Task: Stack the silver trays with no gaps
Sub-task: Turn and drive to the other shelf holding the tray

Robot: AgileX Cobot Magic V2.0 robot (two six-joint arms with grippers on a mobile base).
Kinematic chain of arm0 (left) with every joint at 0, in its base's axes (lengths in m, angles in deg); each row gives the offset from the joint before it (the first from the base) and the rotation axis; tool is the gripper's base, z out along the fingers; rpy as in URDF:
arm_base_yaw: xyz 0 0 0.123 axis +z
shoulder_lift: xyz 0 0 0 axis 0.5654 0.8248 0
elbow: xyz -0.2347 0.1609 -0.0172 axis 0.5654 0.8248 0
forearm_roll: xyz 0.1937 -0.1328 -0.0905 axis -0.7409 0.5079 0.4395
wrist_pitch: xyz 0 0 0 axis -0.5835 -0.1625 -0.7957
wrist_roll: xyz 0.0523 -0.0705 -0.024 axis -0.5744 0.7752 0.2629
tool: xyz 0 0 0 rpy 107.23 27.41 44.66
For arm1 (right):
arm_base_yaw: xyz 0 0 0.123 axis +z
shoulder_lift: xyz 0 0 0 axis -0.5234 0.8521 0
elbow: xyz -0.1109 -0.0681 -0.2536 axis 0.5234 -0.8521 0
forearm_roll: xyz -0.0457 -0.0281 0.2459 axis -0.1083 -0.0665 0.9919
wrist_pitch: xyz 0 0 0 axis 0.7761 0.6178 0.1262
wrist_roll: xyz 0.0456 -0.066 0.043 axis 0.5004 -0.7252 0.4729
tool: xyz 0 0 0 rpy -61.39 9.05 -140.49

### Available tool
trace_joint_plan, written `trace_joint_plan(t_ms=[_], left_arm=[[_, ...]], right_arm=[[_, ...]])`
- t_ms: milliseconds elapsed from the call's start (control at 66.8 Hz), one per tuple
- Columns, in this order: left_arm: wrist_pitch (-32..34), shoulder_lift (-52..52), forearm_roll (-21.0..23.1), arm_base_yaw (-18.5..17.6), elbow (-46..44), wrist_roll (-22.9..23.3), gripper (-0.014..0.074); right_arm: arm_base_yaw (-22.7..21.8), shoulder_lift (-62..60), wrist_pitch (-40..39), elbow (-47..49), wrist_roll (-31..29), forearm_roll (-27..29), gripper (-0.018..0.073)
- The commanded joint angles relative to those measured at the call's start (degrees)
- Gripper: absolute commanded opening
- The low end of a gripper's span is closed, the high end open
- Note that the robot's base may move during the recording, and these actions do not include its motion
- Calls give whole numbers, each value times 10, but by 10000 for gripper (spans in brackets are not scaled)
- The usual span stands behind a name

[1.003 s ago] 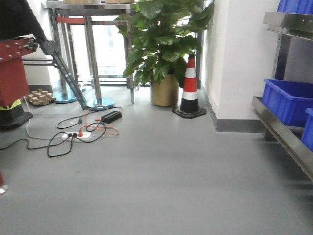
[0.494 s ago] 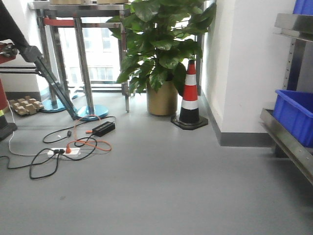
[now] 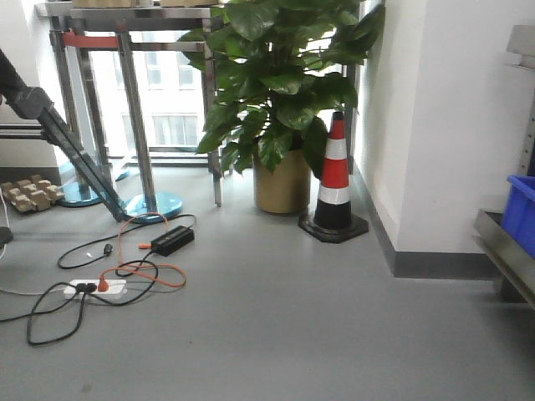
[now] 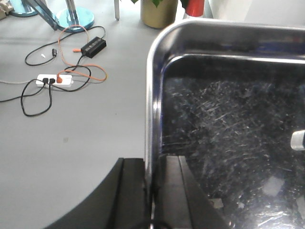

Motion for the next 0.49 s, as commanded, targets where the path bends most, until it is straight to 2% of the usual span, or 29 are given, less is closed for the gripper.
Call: trace_joint_plan(t_ms=[0, 479], left_arm=[[55, 4, -1, -4, -2, 0, -16], [55, 4, -1, -4, -2, 0, -16]], right_arm=[[4, -2, -94, 4, -3, -8, -6], [4, -2, -93, 4, -3, -8, -6]])
